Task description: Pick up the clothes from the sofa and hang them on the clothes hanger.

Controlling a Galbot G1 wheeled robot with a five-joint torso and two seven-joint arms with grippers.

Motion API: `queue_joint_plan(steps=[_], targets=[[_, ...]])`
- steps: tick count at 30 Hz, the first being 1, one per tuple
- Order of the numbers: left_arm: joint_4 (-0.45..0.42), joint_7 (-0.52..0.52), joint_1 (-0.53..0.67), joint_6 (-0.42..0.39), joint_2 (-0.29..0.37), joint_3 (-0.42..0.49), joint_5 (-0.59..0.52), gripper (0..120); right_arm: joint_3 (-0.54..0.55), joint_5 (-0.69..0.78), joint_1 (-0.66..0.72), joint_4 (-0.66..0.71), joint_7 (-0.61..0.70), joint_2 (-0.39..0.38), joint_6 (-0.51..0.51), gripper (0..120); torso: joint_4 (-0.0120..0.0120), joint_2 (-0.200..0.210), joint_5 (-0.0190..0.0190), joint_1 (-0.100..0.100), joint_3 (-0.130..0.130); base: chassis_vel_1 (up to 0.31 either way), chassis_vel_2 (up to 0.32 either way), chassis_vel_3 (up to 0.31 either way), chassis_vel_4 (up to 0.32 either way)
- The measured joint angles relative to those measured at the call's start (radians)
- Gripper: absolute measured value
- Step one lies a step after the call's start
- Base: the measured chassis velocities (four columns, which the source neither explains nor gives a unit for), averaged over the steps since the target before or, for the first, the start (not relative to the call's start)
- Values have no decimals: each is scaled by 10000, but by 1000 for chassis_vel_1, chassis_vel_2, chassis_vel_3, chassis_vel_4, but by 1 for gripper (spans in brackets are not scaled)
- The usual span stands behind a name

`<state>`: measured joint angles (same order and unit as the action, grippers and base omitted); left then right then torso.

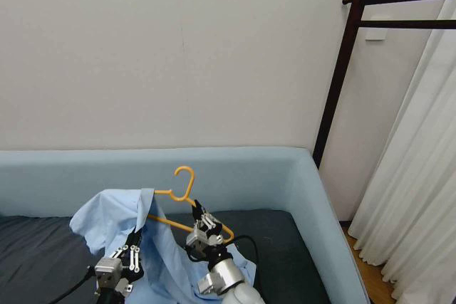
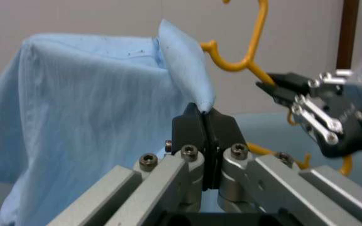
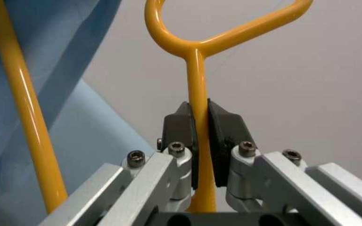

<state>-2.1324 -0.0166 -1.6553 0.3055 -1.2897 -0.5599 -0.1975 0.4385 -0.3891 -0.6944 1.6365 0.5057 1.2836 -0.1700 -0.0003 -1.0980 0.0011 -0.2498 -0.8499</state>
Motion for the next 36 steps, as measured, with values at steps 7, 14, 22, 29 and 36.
queue_joint_plan(steps=[7,14,22,29,36], targets=[[289,-353,147,313,0,-56,152,0,-287,642,400,681,-139,-324,-54,4,-2,1,0,0,0,0,0,0,0],[159,-179,533,931,-80,395,-293,0,-425,498,410,1068,-209,-659,-26,4,-2,0,0,0,0,0,0,0,0],[-105,-799,923,1238,-201,848,-579,0,-544,-1261,185,52,-290,-748,568,4,-2,1,1,0,0,0,0,0,0],[264,-840,1237,1070,-404,1030,-370,0,-280,-1342,-30,-39,-289,-528,677,4,-1,0,0,2,2,0,0,0,0],[958,-869,1281,1113,-547,1051,230,0,-151,-1130,-62,-87,-294,-250,909,4,0,0,-2,1,1,0,0,0,0]])
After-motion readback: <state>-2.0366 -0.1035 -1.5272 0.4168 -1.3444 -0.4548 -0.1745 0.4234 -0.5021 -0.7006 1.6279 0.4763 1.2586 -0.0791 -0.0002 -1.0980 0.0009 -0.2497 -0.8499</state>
